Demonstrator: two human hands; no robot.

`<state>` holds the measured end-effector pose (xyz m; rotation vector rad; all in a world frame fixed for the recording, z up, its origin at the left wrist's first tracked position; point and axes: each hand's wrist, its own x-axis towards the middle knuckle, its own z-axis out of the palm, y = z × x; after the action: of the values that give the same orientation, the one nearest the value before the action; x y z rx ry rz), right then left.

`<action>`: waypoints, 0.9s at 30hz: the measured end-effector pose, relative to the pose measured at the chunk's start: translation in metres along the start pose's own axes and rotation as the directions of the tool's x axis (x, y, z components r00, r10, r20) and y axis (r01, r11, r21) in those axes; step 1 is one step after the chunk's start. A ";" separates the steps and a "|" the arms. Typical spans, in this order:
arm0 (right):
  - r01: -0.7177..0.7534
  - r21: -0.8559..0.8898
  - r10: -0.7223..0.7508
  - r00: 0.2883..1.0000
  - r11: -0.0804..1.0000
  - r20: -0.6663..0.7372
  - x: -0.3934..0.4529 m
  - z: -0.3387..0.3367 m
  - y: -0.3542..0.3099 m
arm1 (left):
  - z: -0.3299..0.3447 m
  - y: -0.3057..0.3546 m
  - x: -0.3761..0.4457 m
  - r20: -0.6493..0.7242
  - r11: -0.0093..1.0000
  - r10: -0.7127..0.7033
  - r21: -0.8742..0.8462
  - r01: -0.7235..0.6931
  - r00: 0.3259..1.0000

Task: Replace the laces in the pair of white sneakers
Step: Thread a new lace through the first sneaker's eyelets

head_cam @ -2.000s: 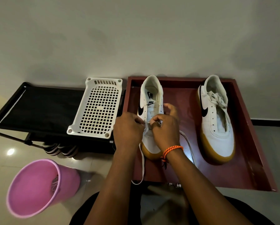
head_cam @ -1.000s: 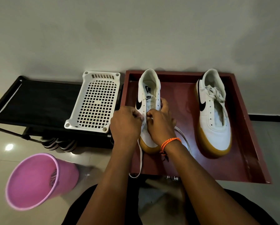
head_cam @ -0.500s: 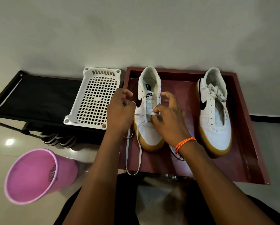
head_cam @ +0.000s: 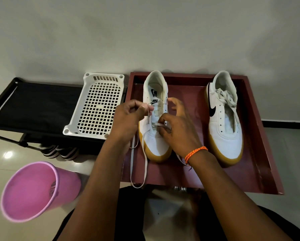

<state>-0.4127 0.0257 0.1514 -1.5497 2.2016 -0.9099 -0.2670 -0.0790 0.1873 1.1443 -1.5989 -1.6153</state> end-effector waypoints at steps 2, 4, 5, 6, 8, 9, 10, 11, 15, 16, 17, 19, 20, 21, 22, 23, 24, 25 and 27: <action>-0.007 0.006 0.007 1.000 1.000 0.001 0.000 0.000 0.002 | -0.002 0.011 -0.004 0.047 0.933 -0.075 -0.348 0.087 0.996; -0.019 0.031 0.019 1.000 0.999 -0.001 0.000 0.001 0.003 | -0.004 0.014 -0.004 0.034 0.882 -0.122 -0.455 0.124 0.992; -0.026 0.049 0.026 1.000 0.998 -0.002 0.000 0.001 0.003 | -0.005 0.013 -0.003 -0.010 0.908 -0.126 -0.404 0.112 0.992; -0.033 0.066 0.033 0.999 0.997 -0.003 0.000 0.002 0.003 | -0.007 0.009 -0.001 -0.077 0.965 -0.103 -0.251 0.081 0.992; -0.045 0.087 0.045 0.999 0.995 -0.003 0.001 0.003 0.003 | -0.006 -0.003 0.003 -0.115 0.963 0.024 0.268 0.008 0.993; -0.048 0.089 0.048 0.999 0.995 -0.001 0.001 0.003 0.003 | -0.004 -0.009 0.002 -0.068 0.864 0.047 0.503 -0.007 0.997; -0.050 0.088 0.050 0.999 0.995 0.003 0.001 0.004 0.004 | -0.001 -0.012 -0.001 -0.025 0.750 0.028 0.662 -0.004 0.999; -0.049 0.087 0.049 0.999 0.995 0.007 0.001 0.005 0.005 | 0.003 -0.014 -0.004 0.001 0.681 0.001 0.732 -0.002 1.000; -0.051 0.082 0.050 0.999 0.995 0.006 0.002 0.006 0.007 | 0.004 -0.019 0.000 0.025 0.742 0.005 0.670 -0.021 1.000; -0.056 0.081 0.056 0.998 0.995 0.005 0.002 0.006 0.007 | 0.001 -0.017 0.003 0.026 0.792 0.015 0.610 -0.028 1.000; -0.061 0.081 0.061 0.998 0.995 0.005 0.002 0.006 0.007 | -0.002 -0.014 0.004 0.026 0.854 0.015 0.520 -0.026 1.000; -0.062 0.076 0.062 0.998 0.995 0.004 0.002 0.007 0.007 | -0.005 -0.005 0.002 0.038 0.961 -0.012 0.278 0.001 0.999; -0.058 0.075 0.058 0.998 0.995 0.005 0.002 0.007 0.007 | -0.006 -0.001 0.000 0.053 0.989 -0.041 0.147 0.033 0.998; -0.056 0.077 0.056 0.998 0.995 0.006 0.002 0.008 0.007 | -0.006 0.004 -0.002 0.077 0.997 -0.073 0.031 0.071 0.994; -0.056 0.079 0.056 0.998 0.995 0.007 0.003 0.007 0.007 | -0.007 0.008 -0.003 0.101 0.993 -0.097 -0.060 0.103 0.990; -0.060 0.083 0.060 0.998 0.995 0.011 0.003 0.007 0.007 | -0.008 0.012 -0.004 0.118 0.982 -0.110 -0.139 0.126 0.987; -0.066 0.086 0.065 0.998 0.994 0.015 0.004 0.007 0.007 | -0.010 0.015 -0.005 0.128 0.964 -0.120 -0.222 0.146 0.985; -0.071 0.089 0.070 0.997 0.994 0.016 0.004 0.007 0.008 | -0.011 0.018 -0.006 0.132 0.934 -0.131 -0.315 0.167 0.983; -0.069 0.104 0.068 0.998 0.992 0.011 0.004 0.008 0.010 | -0.014 0.023 -0.005 0.110 0.859 -0.155 -0.477 0.189 0.982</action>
<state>-0.4170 0.0212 0.1396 -1.4194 2.1512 -0.9806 -0.2555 -0.0835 0.2117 0.9829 -1.0487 -2.0427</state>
